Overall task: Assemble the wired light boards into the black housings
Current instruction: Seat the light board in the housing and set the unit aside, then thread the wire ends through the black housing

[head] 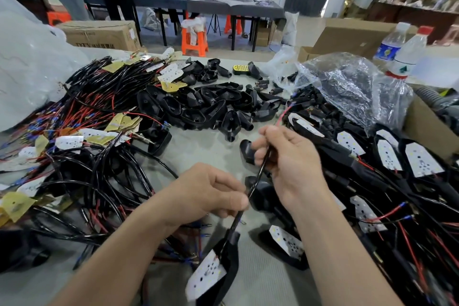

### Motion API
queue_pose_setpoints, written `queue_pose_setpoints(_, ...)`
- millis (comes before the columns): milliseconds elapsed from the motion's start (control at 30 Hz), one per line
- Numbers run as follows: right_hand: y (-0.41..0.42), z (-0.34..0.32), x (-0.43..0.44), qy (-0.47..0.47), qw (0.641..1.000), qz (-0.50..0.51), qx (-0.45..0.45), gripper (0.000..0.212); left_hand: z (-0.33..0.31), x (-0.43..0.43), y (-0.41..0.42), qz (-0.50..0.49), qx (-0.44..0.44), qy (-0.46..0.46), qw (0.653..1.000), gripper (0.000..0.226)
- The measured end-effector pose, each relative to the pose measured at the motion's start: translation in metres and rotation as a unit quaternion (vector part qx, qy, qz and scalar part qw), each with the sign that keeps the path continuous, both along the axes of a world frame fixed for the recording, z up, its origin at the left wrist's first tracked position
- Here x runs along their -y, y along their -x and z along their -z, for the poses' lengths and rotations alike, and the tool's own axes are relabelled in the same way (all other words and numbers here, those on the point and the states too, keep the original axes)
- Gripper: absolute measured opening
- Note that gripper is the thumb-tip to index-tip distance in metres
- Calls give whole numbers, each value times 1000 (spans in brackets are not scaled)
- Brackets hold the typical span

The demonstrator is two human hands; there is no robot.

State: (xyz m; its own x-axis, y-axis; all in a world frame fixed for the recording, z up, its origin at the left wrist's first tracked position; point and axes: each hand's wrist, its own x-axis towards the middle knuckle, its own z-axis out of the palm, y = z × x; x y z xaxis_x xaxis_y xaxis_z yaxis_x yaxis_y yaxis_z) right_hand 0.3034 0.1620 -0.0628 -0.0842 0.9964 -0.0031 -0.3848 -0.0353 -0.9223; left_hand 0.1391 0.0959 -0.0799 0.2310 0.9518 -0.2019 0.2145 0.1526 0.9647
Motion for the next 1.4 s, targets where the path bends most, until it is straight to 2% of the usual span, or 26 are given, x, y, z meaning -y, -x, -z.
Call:
queue_pose_setpoints(100, 9, 8, 9, -40, 974, -114, 193, 26, 0, -6, -4, -131, 97, -37, 986, 26)
queue_pose_setpoints(200, 20, 13, 18, -104, 907, -176, 369, 27, -4, -13, -1, -227, 176, -50, 957, 11)
queue_pose_setpoints(267, 25, 13, 23, -132, 869, -165, 448, 23, -2, -15, 2, -256, 172, -52, 950, 23)
queue_pose_setpoints(400, 25, 3, 27, -188, 826, -77, 526, 30, 3, -17, 6, -314, 106, -69, 941, 24)
queue_pose_setpoints(533, 1, -33, 7, -241, 826, 80, 503, 15, 5, -21, 11, -370, 74, -92, 921, 13)
queue_pose_setpoints(567, -9, -44, -6, -244, 815, 108, 514, 14, 6, -23, 11, -384, 72, -89, 916, 12)
queue_pose_setpoints(633, -29, -62, -44, -234, 759, 118, 596, 18, 9, -27, 10, -402, 64, -81, 910, 10)
queue_pose_setpoints(667, -39, -70, -69, -216, 711, 100, 662, 20, 10, -28, 10, -407, 63, -76, 908, 8)
queue_pose_setpoints(767, -65, -77, -134, -129, 537, -4, 834, 22, 13, -32, 9, -414, 73, -65, 905, 8)
queue_pose_setpoints(800, -71, -73, -148, -106, 498, -46, 859, 21, 14, -34, 9, -414, 70, -63, 905, 8)
queue_pose_setpoints(867, -82, -59, -168, -67, 452, -114, 882, 22, 17, -36, 9, -408, 63, -63, 908, 9)
queue_pose_setpoints(933, -90, -44, -175, -45, 437, -140, 887, 26, 19, -38, 9, -403, 51, -72, 911, 11)
queue_pose_setpoints(1033, -95, -33, -180, -58, 472, -127, 871, 30, 24, -40, 10, -392, -27, -108, 913, 3)
queue_pose_setpoints(1100, -94, -31, -181, -64, 492, -128, 859, 29, 24, -39, 10, -388, -84, -137, 907, 11)
queue_pose_setpoints(1200, -91, -32, -176, -59, 502, -123, 854, 21, 24, -39, 6, -378, -88, -164, 907, 11)
queue_pose_setpoints(1333, -80, -48, -164, -120, 520, 15, 845, 13, 23, -37, 4, -348, -69, -175, 918, 21)
queue_pose_setpoints(1400, -66, -63, -155, -152, 528, 68, 833, 17, 22, -36, 4, -354, -78, -173, 916, 31)
